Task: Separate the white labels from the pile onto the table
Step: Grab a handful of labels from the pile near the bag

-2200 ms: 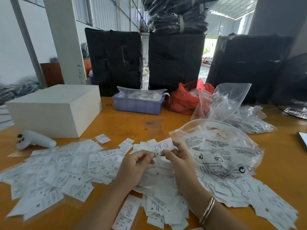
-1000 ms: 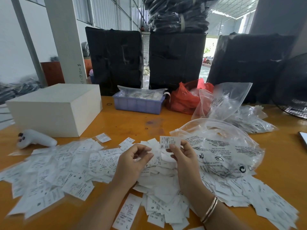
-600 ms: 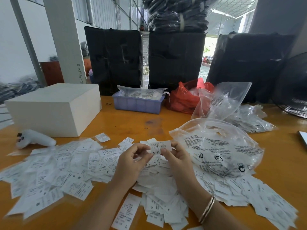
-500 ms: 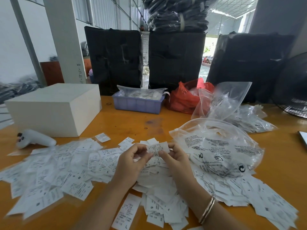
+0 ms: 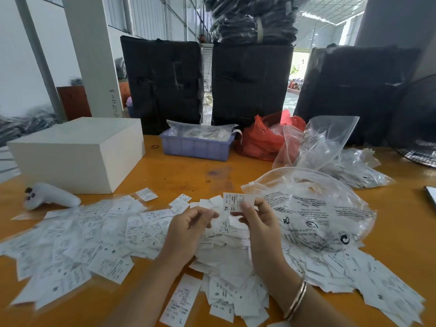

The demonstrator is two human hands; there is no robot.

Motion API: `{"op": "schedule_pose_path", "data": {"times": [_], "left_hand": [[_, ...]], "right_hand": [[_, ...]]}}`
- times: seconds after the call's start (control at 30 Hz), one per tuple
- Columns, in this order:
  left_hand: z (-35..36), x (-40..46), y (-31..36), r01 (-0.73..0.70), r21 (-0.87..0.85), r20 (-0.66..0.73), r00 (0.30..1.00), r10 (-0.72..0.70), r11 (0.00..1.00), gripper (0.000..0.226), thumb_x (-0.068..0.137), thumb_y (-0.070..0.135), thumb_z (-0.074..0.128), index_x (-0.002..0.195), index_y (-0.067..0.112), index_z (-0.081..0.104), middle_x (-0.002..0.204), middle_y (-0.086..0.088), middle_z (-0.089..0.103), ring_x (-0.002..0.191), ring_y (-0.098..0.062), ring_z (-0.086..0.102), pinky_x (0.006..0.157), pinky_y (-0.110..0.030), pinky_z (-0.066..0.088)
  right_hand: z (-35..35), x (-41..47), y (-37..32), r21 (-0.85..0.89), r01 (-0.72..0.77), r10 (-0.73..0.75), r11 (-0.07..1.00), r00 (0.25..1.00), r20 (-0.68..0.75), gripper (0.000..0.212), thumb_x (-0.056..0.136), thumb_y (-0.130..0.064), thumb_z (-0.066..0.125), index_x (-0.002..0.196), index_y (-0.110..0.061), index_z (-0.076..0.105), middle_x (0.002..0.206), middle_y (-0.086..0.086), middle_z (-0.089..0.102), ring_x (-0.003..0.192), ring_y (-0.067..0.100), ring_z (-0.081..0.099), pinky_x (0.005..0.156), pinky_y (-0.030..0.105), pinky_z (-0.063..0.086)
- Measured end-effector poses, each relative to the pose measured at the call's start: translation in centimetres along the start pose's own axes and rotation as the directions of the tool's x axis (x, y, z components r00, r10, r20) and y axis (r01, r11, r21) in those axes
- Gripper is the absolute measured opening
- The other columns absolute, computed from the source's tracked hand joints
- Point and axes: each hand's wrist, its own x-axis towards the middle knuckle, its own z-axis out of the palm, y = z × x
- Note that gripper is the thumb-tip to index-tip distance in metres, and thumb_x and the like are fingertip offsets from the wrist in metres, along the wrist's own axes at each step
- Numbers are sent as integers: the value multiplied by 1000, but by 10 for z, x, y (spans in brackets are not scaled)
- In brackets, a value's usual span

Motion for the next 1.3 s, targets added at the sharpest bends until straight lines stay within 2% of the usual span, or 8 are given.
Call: {"op": "schedule_pose_path", "data": {"times": [0.17,0.6,0.7,0.9,1.07,1.17,1.23,1.3], "left_hand": [[0,-1,1,8,-62,65,998,-4,998,32,74,60,52,75,35,73,65,14,64,61,4,57,60,-7,44],[-1,-2,1,24,-63,118,993,-17,998,27,79,57,50,80,40,72,66,15,63,65,6,57,61,-5,42],[-1,-2,0,22,-43,109,994,-17,999,29,78,60,49,81,42,71,67,14,63,65,4,57,62,-6,43],[-1,0,0,16,-11,46,999,-16,1000,30,74,66,46,79,47,69,70,14,65,61,1,56,58,-8,44],[-1,0,-1,7,5,1,1000,-7,1000,31,75,65,47,70,42,68,73,13,67,60,-16,56,51,-12,43],[-1,0,-1,1,16,-28,1000,-1,1000,32,77,58,49,73,32,67,72,17,67,65,-13,60,53,-12,44],[-1,0,1,2,2,-42,999,-2,1000,30,78,55,51,78,30,67,75,18,67,69,-4,62,57,-10,47],[-1,0,2,-1,-26,-46,999,0,1000,23,80,49,55,83,30,69,79,19,69,75,4,63,62,-6,46]], "right_hand": [[-1,1,-2,47,28,-28,999,1000,3,4,78,-33,65,75,-32,66,82,4,69,78,16,65,70,21,52],[-3,4,1,32,69,-69,997,997,25,7,79,-33,63,79,-27,65,82,0,70,77,12,66,66,16,50],[-1,1,2,39,66,-68,997,995,69,4,81,-30,63,79,-29,67,81,0,71,76,11,67,66,16,51],[-3,0,3,-41,89,-84,995,991,101,3,89,-14,60,86,-14,61,72,-6,70,65,1,64,59,12,49],[0,-2,1,-86,41,-27,995,988,151,9,89,-18,59,93,-9,59,77,9,71,70,21,67,64,35,55],[-1,-3,2,-119,28,-8,993,987,160,12,89,-19,59,97,-10,59,83,20,69,76,35,65,70,52,53],[-1,-3,3,-132,37,-16,991,987,160,8,92,-13,57,99,-10,60,84,15,71,77,31,68,70,47,55],[-1,-2,2,-130,60,-44,990,991,124,8,92,-10,57,98,-11,61,83,8,72,75,20,69,65,30,56]]}}
